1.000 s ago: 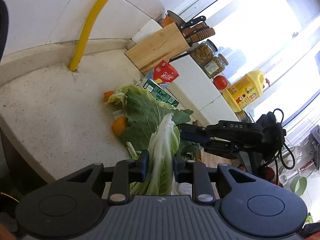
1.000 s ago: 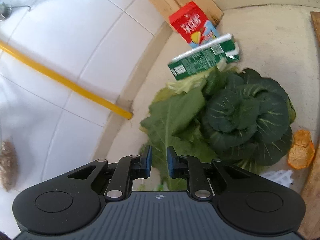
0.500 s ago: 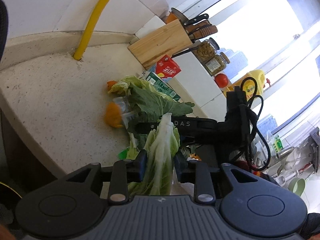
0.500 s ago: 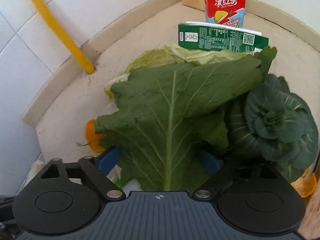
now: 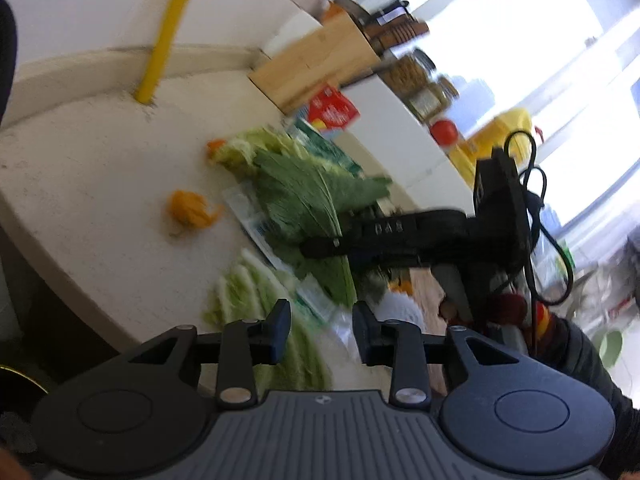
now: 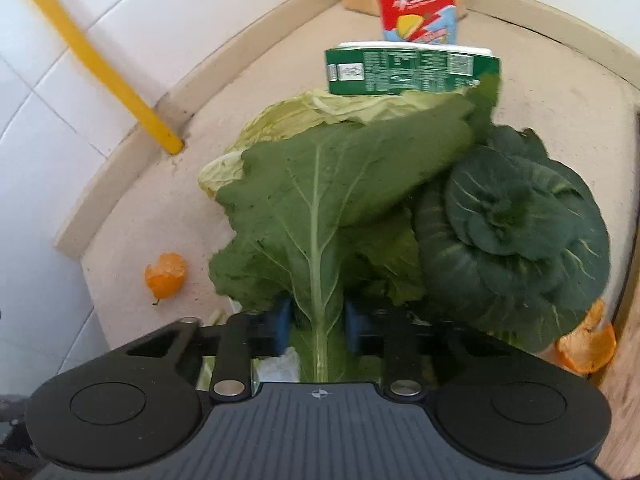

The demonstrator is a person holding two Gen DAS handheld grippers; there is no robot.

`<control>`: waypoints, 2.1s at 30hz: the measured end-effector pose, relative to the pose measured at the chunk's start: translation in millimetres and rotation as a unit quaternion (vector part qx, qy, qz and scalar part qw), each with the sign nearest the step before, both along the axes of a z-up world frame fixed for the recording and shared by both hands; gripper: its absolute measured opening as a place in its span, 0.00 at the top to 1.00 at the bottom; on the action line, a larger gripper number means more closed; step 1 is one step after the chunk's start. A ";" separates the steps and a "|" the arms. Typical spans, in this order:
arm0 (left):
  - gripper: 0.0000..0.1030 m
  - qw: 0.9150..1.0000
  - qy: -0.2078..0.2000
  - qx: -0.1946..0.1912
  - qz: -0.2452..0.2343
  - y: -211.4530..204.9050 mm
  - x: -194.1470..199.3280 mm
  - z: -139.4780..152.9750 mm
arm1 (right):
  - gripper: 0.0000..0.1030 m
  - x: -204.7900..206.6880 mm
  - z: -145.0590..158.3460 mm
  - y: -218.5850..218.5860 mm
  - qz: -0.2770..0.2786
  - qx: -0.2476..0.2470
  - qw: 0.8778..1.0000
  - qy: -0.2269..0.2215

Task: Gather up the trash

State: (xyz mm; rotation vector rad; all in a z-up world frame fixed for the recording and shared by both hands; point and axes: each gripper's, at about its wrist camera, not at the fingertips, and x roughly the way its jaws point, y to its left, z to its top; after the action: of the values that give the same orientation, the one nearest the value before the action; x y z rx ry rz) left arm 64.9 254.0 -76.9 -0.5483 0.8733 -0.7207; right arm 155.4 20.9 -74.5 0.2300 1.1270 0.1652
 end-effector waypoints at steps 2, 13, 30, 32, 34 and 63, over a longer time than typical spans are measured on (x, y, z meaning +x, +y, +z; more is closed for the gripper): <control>0.48 1.000 0.005 0.027 -0.004 -8.4 -1.1 -0.5 | 0.75 -7.4 0.9 -3.0 -0.004 0.004 1.000 -0.011; 0.26 0.966 -0.067 0.244 0.046 -56.1 -15.8 15.2 | 0.82 -31.8 37.6 -34.9 -0.002 0.056 0.994 -0.091; 0.83 0.982 0.029 0.142 0.117 -59.3 -10.3 0.7 | 0.82 -26.4 2.7 -90.2 0.019 0.202 0.979 -0.025; 0.84 0.984 0.033 0.111 0.132 -54.1 -13.2 2.5 | 0.82 -24.3 -0.3 -97.4 0.016 0.242 0.970 -0.016; 0.90 0.986 0.040 0.075 0.143 -49.2 -14.9 4.3 | 0.82 -22.4 -0.5 -105.3 0.014 0.278 0.960 -0.015; 0.16 0.925 -0.043 0.362 0.106 -131.7 -14.4 -19.2 | 0.46 -13.7 -13.9 -83.4 0.085 0.213 0.973 -0.010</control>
State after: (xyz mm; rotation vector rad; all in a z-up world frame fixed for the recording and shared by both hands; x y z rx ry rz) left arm 50.5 122.3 -96.1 0.0547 0.9080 -0.1849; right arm 141.7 -62.5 -88.4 0.5132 1.0826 0.5626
